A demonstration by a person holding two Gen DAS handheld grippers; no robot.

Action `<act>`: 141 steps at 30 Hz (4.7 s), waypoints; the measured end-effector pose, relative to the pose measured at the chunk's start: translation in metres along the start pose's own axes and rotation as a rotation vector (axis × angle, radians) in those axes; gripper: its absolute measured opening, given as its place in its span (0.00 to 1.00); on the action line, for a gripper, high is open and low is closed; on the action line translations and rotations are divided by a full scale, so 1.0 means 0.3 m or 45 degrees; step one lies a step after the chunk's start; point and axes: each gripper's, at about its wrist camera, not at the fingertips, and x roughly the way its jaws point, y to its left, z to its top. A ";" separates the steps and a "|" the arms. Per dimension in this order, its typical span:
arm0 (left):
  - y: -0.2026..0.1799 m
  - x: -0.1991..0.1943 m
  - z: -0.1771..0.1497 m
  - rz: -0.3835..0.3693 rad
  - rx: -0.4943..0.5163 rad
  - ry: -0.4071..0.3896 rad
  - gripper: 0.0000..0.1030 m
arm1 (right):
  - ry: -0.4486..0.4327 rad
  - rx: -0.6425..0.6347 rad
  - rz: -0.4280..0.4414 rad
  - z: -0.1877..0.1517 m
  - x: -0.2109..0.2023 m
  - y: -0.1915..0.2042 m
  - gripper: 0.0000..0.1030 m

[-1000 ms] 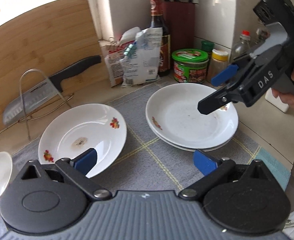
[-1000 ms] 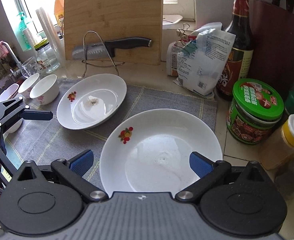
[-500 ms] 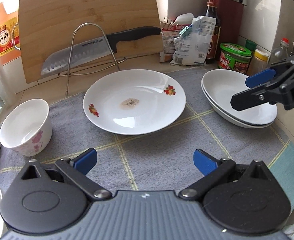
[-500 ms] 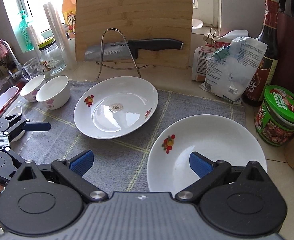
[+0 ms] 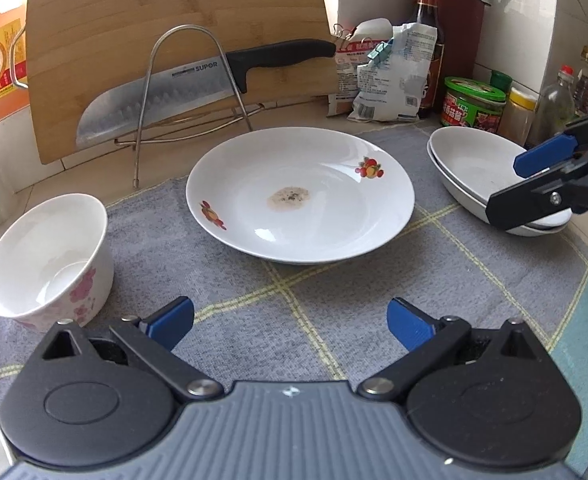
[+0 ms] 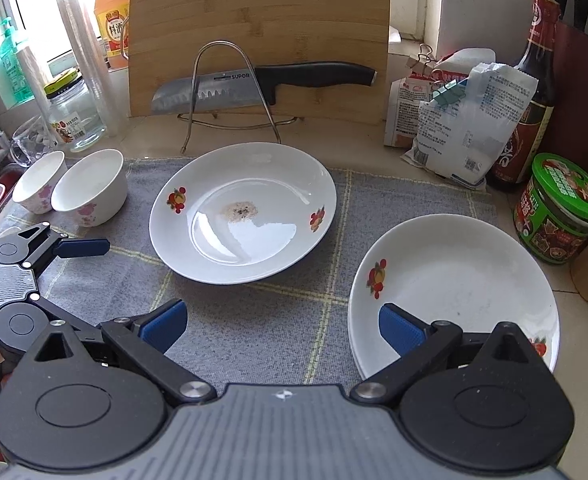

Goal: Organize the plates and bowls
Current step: 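Move both tools to the stained fruit-decal plate before the knife stand, then close the right tool on the plate rim while the left tool grips the opposite rim, then lift the stained plate with both tools off the mat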

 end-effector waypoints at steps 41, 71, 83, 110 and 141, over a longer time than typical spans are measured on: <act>-0.019 0.169 0.053 0.052 -0.034 0.005 1.00 | 0.115 -0.212 0.171 0.247 0.271 -0.069 1.00; -0.007 0.194 0.067 0.005 0.010 -0.010 1.00 | 0.280 -0.269 0.355 0.377 0.545 -0.075 1.00; -0.004 0.193 0.063 -0.016 0.033 -0.032 1.00 | 0.304 -0.314 0.416 0.419 0.568 -0.068 1.00; -0.016 0.179 0.063 -0.006 0.107 -0.060 1.00 | 0.347 -0.402 0.539 0.480 0.597 -0.070 0.99; -0.019 0.131 0.046 -0.022 0.122 -0.057 0.99 | 0.361 -0.358 0.578 0.462 0.553 -0.066 0.98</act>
